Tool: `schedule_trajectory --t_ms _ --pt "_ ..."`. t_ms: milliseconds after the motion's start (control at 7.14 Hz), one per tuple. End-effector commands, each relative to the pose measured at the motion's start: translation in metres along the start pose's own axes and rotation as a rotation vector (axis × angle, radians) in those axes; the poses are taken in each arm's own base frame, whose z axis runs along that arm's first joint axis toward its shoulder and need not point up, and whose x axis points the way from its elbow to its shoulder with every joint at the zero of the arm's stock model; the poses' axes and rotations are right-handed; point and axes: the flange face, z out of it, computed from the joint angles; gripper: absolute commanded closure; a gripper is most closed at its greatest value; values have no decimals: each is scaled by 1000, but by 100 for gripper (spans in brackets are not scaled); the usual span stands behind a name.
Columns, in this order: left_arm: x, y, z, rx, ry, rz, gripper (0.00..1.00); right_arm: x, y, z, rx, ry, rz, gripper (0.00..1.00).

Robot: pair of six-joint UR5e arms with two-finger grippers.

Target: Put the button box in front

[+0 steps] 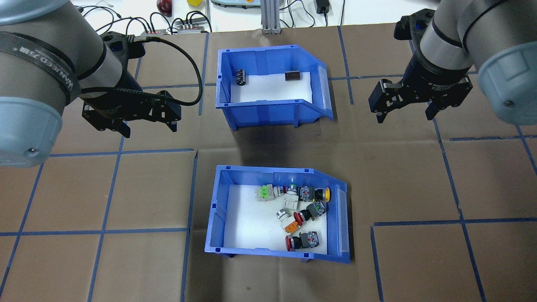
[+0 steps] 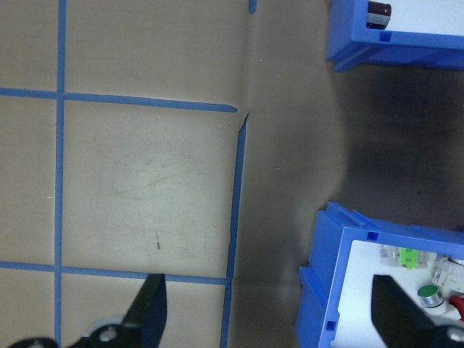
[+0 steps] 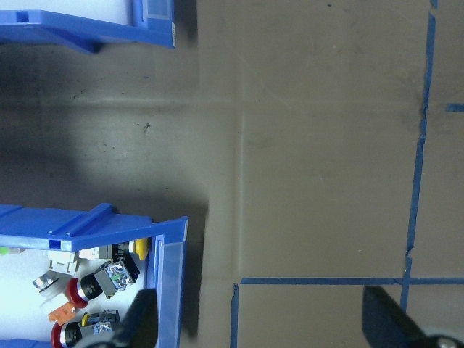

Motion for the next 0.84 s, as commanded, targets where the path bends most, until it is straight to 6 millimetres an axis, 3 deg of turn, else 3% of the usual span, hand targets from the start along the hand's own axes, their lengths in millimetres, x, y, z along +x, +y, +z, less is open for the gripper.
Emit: schedule_trajectory --t_ms 0,700 --pt "0 -8 3 0 -2 1 1 0 0 -1 2 0 -1 0" --pt "1 -2 -4 10 13 -15 1 0 -2 -6 8 13 -20 0"
